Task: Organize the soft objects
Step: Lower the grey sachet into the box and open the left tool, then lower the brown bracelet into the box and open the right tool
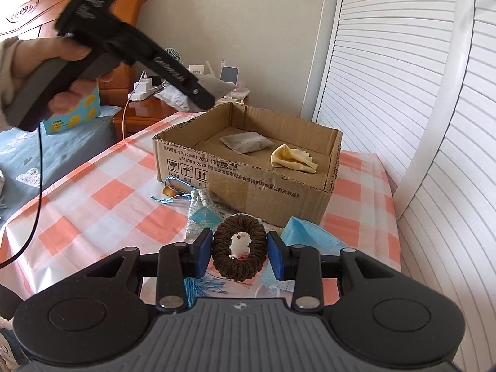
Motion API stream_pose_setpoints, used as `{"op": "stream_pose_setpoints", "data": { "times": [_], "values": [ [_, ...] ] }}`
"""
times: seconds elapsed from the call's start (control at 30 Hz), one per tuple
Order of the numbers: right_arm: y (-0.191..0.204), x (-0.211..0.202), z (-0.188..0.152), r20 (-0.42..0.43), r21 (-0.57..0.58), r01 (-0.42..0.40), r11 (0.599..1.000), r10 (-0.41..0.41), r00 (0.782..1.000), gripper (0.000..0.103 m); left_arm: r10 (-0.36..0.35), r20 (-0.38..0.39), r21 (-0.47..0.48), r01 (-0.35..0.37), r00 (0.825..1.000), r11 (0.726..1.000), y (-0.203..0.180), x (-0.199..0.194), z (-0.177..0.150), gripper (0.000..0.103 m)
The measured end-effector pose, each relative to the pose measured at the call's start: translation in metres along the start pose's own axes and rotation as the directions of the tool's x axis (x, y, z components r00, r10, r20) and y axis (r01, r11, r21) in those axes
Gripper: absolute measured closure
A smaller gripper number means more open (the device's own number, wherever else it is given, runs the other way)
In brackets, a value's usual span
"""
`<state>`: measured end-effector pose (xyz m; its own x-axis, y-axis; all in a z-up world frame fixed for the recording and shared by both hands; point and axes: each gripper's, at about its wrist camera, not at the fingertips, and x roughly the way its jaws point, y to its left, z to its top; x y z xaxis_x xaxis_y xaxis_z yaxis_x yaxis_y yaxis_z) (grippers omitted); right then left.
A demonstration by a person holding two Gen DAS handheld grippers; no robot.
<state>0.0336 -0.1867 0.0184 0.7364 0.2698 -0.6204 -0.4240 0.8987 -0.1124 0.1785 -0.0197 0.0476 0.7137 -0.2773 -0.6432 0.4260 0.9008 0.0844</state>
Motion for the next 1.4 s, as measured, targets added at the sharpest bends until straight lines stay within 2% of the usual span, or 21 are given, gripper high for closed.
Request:
{"op": "stream_pose_setpoints", "data": {
  "times": [0.1, 0.17, 0.2, 0.23, 0.27, 0.3, 0.37, 0.47, 0.63, 0.8, 0.97, 1.4],
  "values": [
    [-0.002, -0.001, 0.000, -0.001, 0.005, 0.006, 1.000, -0.006, 1.000, 0.060, 0.015, -0.008, -0.021, -0.016, 1.000, 1.000, 0.005, 0.015, 0.005, 0.065],
    [-0.002, -0.001, 0.001, -0.003, 0.004, 0.009, 1.000, -0.009, 1.000, 0.060, 0.033, -0.014, -0.027, -0.033, 0.999, 0.999, 0.007, 0.022, 0.003, 0.055],
    [-0.003, 0.000, 0.001, -0.005, 0.004, 0.010, 1.000, -0.010, 1.000, 0.060, 0.042, -0.016, -0.021, -0.043, 0.999, 0.999, 0.007, 0.026, 0.001, 0.029],
    [-0.002, 0.000, 0.001, -0.004, 0.004, 0.013, 1.000, -0.013, 1.000, 0.060, 0.065, -0.005, -0.024, -0.065, 0.998, 0.998, 0.008, 0.028, -0.002, 0.011],
    [-0.003, 0.000, 0.002, -0.004, 0.004, 0.012, 1.000, -0.012, 1.000, 0.060, 0.091, 0.008, -0.031, -0.091, 0.996, 0.995, 0.008, 0.028, -0.006, 0.008],
    [-0.003, 0.000, 0.002, -0.004, 0.005, 0.012, 1.000, -0.012, 1.000, 0.060, 0.101, 0.008, -0.034, -0.101, 0.995, 0.994, 0.009, 0.028, -0.009, 0.008],
    [-0.003, -0.001, 0.003, -0.002, 0.004, 0.014, 1.000, -0.014, 1.000, 0.060, 0.076, -0.024, -0.067, -0.077, 0.997, 0.995, 0.014, 0.026, -0.016, 0.008],
    [-0.002, -0.001, 0.004, 0.001, 0.001, 0.013, 1.000, -0.013, 1.000, 0.060, 0.049, -0.020, -0.126, -0.051, 0.999, 0.991, 0.018, 0.011, -0.028, 0.008],
    [0.001, 0.000, 0.008, 0.008, -0.002, 0.011, 1.000, -0.011, 1.000, 0.060, 0.084, 0.002, -0.168, -0.083, 0.996, 0.982, 0.012, -0.027, -0.052, 0.002],
    [0.000, 0.001, 0.016, 0.027, 0.008, -0.006, 1.000, 0.006, 1.000, 0.060, 0.121, 0.019, -0.214, -0.114, 0.992, 0.970, 0.003, -0.056, -0.078, 0.001],
    [-0.004, 0.010, 0.024, 0.030, 0.019, -0.007, 1.000, 0.006, 1.000, 0.060, 0.186, 0.036, -0.236, -0.173, 0.982, 0.956, -0.004, -0.072, -0.099, 0.001],
    [-0.024, 0.055, 0.078, 0.019, 0.016, 0.026, 1.000, -0.026, 0.999, 0.060, 0.182, 0.059, -0.207, -0.166, 0.982, 0.964, -0.011, -0.079, -0.117, 0.001]
  ]
}}
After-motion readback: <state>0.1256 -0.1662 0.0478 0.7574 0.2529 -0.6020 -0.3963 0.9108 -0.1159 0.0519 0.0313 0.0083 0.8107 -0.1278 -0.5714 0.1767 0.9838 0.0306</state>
